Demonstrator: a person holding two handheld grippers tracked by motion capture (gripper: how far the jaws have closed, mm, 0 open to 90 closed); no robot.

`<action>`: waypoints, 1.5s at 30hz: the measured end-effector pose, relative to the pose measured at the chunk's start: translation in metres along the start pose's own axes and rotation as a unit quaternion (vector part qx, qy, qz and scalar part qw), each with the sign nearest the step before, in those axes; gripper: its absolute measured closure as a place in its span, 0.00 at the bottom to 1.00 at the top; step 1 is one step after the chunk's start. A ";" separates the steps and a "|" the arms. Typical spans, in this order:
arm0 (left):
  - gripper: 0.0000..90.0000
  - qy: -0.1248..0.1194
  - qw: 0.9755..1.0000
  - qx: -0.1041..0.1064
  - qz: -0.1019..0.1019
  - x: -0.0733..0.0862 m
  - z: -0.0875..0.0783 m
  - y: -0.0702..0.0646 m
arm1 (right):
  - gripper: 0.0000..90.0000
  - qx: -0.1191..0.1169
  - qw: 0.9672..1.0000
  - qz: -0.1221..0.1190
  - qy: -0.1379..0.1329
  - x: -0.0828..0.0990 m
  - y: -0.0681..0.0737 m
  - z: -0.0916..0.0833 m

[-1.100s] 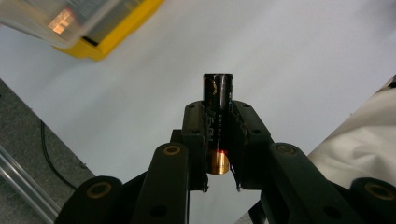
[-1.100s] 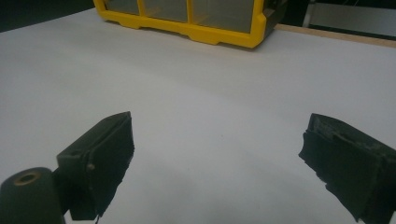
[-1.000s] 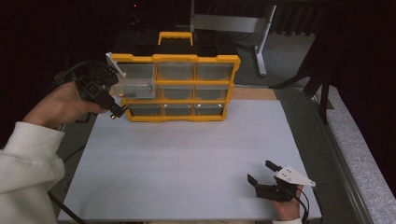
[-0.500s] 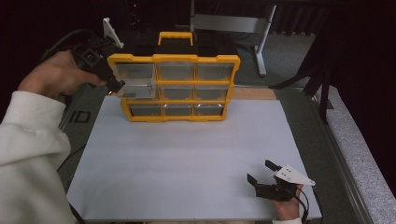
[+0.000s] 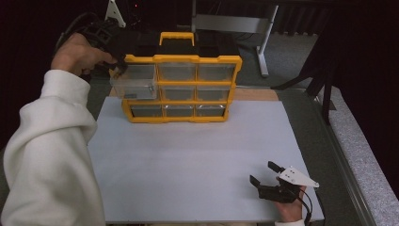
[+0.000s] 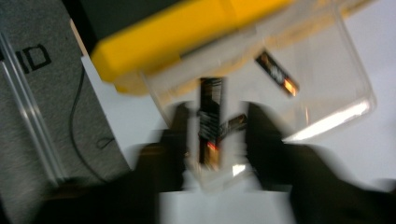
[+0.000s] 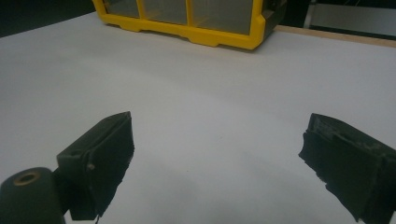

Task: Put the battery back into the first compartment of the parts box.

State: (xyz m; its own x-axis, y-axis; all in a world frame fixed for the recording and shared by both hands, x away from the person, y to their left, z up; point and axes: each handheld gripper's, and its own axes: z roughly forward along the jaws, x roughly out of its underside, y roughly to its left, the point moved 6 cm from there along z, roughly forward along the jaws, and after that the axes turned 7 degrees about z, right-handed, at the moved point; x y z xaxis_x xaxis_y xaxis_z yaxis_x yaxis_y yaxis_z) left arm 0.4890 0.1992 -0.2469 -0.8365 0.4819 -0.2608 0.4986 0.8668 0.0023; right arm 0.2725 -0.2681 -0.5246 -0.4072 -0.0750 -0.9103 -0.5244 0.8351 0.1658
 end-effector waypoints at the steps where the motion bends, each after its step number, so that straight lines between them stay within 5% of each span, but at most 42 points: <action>1: 0.46 0.000 1.000 0.000 0.000 0.000 0.000 0.000 | 0.10 0.000 1.000 0.000 0.000 0.000 0.000 0.000; 3: 0.46 0.009 1.000 0.006 0.003 0.002 0.004 -0.003 | 0.10 0.000 1.000 0.001 0.000 0.000 0.000 0.000; 4: 0.17 0.020 1.000 0.008 0.013 0.005 0.006 -0.006 | 0.10 -0.001 1.000 0.000 -0.001 0.000 0.000 0.000; 8: 0.02 0.034 0.998 0.008 0.051 0.016 0.008 -0.018 | 0.10 -0.001 1.000 -0.002 0.000 0.000 0.001 0.000; 18: 0.01 0.029 0.996 -0.017 0.088 0.048 0.006 -0.037 | 0.10 0.001 1.000 -0.003 0.001 0.000 0.003 0.000; 22: 0.00 0.046 0.994 -0.030 0.093 0.064 0.014 -0.041 | 0.10 0.002 1.000 -0.003 0.000 0.000 0.003 0.000; 28: 0.02 0.028 0.995 -0.033 0.095 0.084 0.030 -0.045 | 0.10 0.002 1.000 -0.004 -0.001 -0.001 0.003 0.000; 32: 0.01 0.020 0.995 -0.025 0.098 0.100 0.047 -0.050 | 0.10 0.003 1.000 -0.005 -0.001 -0.001 0.003 0.000; 41: 0.01 0.060 0.990 -0.032 0.127 0.137 0.106 -0.066 | 0.10 0.003 1.000 -0.005 0.000 -0.001 0.004 0.000; 45: 0.01 0.070 0.989 -0.025 0.126 0.151 0.135 -0.073 | 0.10 0.002 1.000 -0.007 0.002 0.000 0.004 0.000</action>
State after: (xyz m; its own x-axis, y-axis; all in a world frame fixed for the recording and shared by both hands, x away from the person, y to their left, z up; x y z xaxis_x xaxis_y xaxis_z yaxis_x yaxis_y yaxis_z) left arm 0.3571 0.1910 -0.4171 -0.7120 0.6937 -0.1091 0.6866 0.7203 0.0989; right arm 0.2704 -0.2644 -0.5236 -0.4026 -0.0881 -0.9111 -0.5273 0.8359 0.1522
